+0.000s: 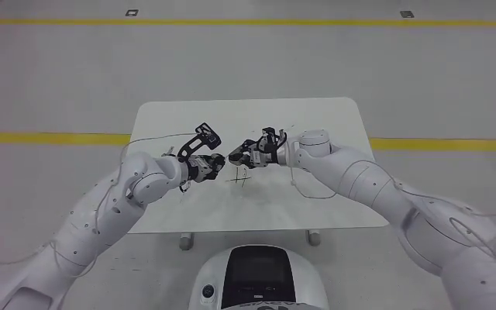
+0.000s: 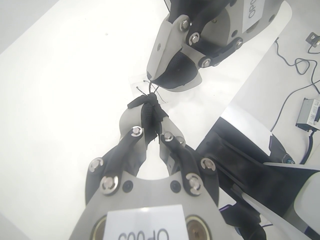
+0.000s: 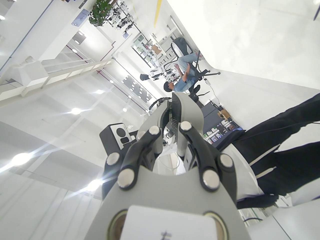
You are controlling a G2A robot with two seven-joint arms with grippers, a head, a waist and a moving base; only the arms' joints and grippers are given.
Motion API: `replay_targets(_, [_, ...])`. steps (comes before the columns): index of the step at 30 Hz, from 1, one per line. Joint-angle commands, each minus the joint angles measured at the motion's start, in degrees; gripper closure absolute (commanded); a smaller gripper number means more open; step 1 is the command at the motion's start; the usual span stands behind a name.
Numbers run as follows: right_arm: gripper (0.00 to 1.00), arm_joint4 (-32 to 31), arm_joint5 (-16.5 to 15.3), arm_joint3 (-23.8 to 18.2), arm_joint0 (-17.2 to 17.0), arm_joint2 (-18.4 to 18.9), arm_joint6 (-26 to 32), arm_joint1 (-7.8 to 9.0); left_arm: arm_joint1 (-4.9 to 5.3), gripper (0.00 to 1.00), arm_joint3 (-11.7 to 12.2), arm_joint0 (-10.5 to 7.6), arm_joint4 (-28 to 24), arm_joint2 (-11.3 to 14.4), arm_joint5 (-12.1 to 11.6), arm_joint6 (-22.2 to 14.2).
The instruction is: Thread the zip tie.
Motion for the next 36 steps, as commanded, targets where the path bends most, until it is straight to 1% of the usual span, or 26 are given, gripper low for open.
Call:
replay_targets(1, [1.00,-0.1,0.0,0.1,0.0,0.0,0.1,-0.04,-0.07,1.00,0.1,-0.06,0.0,0.1,-0.1,0.0])
replay_targets(7, [1.00,0.0,0.0,0.3,0.0,0.0,0.2,0.00,-0.24,1.00,0.3,-0.19,0.2,0.1,-0.1,-0.1])
replay_targets(10, [1.00,-0.1,0.0,0.3,0.0,0.0,0.0,0.07,-0.31,0.99,0.3,-0.13,0.2,0.1,0.3,0.0])
replay_targets(11, [1.00,0.0,0.0,0.3,0.0,0.0,-0.1,0.10,-0.34,0.39,0.3,-0.09,0.2,0.1,0.5,0.0])
replay_targets(12, [1.00,0.0,0.0,0.3,0.0,0.0,-0.2,0.15,-0.35,0.00,0.2,-0.06,0.1,0.0,0.7,-0.1])
replay_targets(17, [1.00,0.5,0.0,0.2,0.2,0.0,-0.9,0.56,-0.29,0.00,0.0,0.22,-0.1,-0.8,1.2,0.0])
replay_targets(21, [1.00,1.0,0.0,-0.1,0.4,0.0,-0.9,1.09,-0.06,0.00,-0.3,0.80,-1.2,-2.1,1.0,0.6])
replay_targets(24, [1.00,1.0,0.0,-0.3,0.5,0.1,-1.1,1.64,0.26,0.00,0.0,1.42,-4.0,-4.0,-0.1,1.4])
replay_targets(25, [1.00,0.8,0.0,-0.4,0.5,0.3,-1.2,1.84,0.37,0.00,0.3,1.66,-5.7,-4.7,-1.0,1.7])
replay_targets(26, [1.00,0.2,0.0,-0.8,0.4,0.8,-0.7,2.13,0.55,0.00,0.9,1.94,-8.7,-5.8,-2.7,1.8])
replay_targets(27, [1.00,-0.4,-0.5,-1.2,0.1,1.3,0.3,2.36,0.73,0.00,1.6,2.01,-10.1,-6.8,-3.4,1.7])
replay_targets(28, [1.00,-1.2,-1.1,-1.5,-0.3,1.7,1.3,2.61,0.90,0.00,2.0,1.91,-9.6,-7.6,-2.9,1.5])
replay_targets(35, [1.00,-1.5,-1.2,-1.5,-0.4,1.8,1.5,2.69,0.90,0.00,2.0,1.91,-9.6,-7.6,-2.9,1.5])
replay_targets(36, [1.00,-1.7,-1.7,-1.6,-0.8,2.1,1.2,2.71,0.84,0.00,2.4,2.19,-10.8,-7.6,-2.8,1.9])
